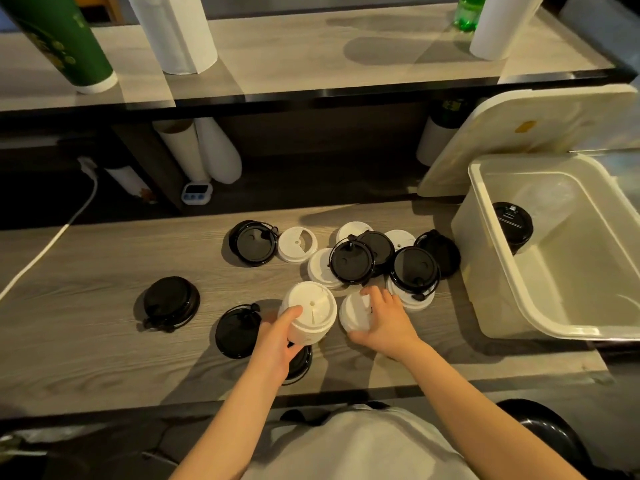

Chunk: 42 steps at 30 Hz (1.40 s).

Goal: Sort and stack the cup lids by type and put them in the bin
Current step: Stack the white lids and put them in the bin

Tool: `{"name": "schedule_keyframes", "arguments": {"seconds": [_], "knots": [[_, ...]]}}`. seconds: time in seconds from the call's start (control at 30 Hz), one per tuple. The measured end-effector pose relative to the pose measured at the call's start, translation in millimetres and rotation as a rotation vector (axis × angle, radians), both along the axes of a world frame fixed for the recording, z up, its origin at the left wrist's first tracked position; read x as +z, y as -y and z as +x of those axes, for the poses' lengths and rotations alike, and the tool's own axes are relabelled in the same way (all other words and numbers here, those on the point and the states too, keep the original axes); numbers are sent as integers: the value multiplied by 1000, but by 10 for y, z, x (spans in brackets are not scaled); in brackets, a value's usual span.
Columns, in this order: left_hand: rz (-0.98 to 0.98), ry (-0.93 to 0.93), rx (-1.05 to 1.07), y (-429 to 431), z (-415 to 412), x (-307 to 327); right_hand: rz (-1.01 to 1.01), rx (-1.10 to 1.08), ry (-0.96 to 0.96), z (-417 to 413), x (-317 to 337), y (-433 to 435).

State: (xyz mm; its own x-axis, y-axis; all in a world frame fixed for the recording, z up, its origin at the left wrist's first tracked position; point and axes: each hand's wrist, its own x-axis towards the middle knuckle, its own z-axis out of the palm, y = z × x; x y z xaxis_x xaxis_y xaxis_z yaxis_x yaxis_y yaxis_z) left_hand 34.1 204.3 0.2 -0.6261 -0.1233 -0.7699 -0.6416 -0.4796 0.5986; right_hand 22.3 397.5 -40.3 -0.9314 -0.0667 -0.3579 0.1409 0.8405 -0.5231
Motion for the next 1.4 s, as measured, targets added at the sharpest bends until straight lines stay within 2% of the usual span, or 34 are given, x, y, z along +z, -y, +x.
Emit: {"name": "schedule_keyframes", "arguments": {"seconds": [0.1, 0.2, 0.27, 0.37, 0.53, 0.67, 0.9, 0.97, 1.1, 1.2, 1.4], "knots": [[-9, 18, -17, -35, -4, -34, -400, -216, -20, 71, 178, -67], [2, 34, -69, -129, -4, -38, -649, -229, -75, 127, 407, -57], [1, 22, -119, -216, -6, -18, -674, -151, -98, 139, 518, 8], [19, -9, -193, -333, -18, 71, -598, -47, -165, 142, 567, 91], [172, -104, -254, -437, -33, 227, -536, 39, -268, 164, 673, -7], [219, -190, -311, -520, -14, 257, -479, 107, -393, 189, 746, -88], [134, -255, -428, -631, -197, 449, -394, 140, -439, 104, 959, -255], [141, -278, -438, -641, -220, 504, -477, 91, -391, 101, 1047, -252], [175, -337, -461, -563, -251, 566, -859, -180, -173, 178, 1176, -192], [134, -437, -547, -520, -282, 706, -913, -354, -167, 198, 1198, -147], [38, -591, -741, -649, -405, 985, -981, -538, -97, 280, 1462, -217]]}}
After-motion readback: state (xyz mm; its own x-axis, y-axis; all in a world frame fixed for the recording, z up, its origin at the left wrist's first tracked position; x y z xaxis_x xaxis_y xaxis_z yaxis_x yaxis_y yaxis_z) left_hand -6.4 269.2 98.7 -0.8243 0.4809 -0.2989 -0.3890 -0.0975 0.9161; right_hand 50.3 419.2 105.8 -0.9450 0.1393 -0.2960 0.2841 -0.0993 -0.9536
